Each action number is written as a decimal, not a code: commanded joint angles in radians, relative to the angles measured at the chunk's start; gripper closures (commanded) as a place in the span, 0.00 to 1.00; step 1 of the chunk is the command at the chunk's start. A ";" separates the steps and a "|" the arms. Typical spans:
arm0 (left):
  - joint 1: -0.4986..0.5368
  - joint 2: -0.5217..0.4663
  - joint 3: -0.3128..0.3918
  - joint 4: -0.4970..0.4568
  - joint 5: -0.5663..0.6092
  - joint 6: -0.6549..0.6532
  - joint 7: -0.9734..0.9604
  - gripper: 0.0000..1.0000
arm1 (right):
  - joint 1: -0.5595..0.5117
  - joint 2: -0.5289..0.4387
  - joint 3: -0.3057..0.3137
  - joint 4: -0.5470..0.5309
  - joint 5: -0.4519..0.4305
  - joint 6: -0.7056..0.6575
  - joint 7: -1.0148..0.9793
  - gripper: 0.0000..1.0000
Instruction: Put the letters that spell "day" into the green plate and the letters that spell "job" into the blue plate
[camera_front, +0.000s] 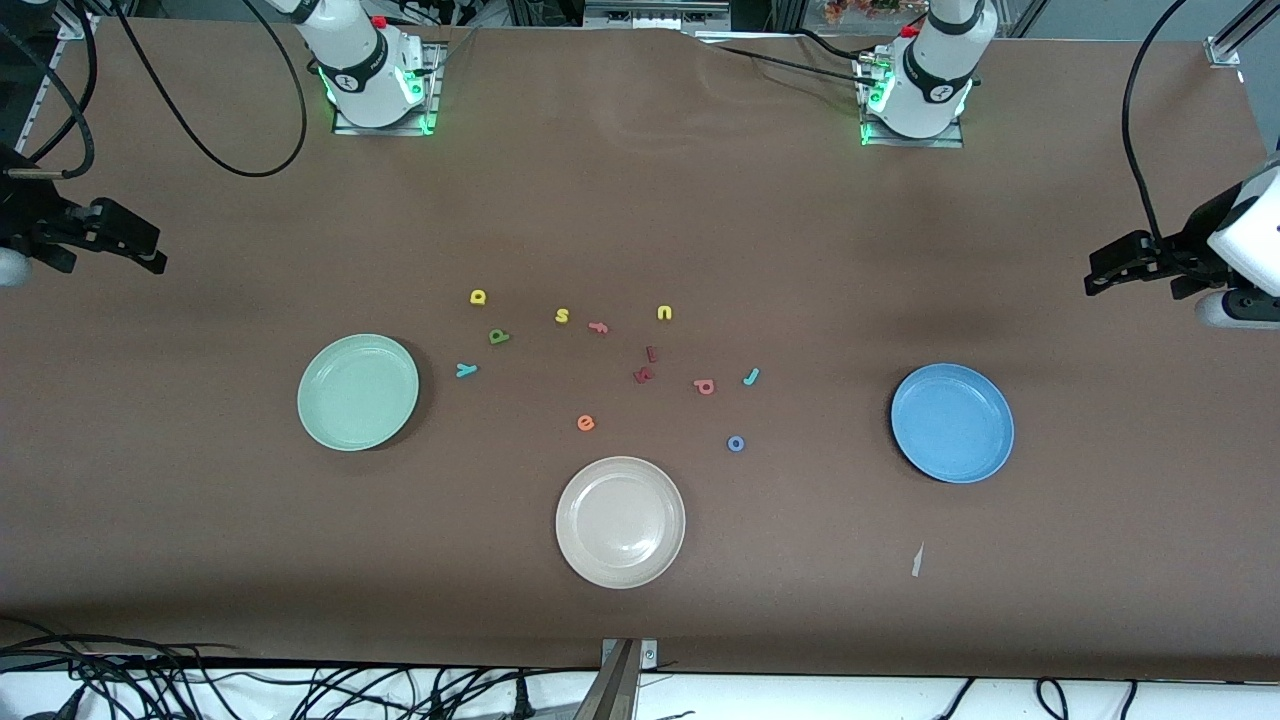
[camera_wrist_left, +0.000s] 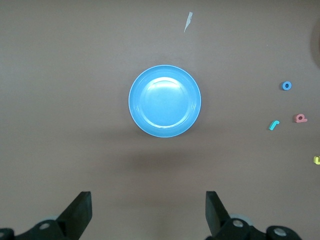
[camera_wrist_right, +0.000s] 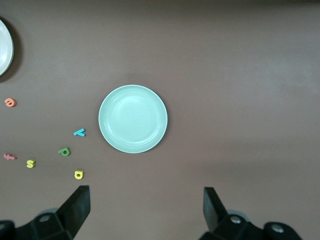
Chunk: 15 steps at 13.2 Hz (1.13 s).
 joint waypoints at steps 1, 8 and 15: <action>0.003 -0.009 0.000 0.006 -0.015 -0.005 0.020 0.00 | -0.003 0.005 -0.005 0.017 0.018 -0.022 -0.009 0.00; 0.003 -0.009 0.002 0.006 -0.015 -0.005 0.021 0.00 | -0.005 0.007 -0.008 0.020 0.010 -0.016 -0.009 0.00; 0.003 -0.009 0.002 0.006 -0.015 -0.005 0.021 0.00 | -0.016 0.007 -0.011 0.017 0.015 -0.024 -0.001 0.00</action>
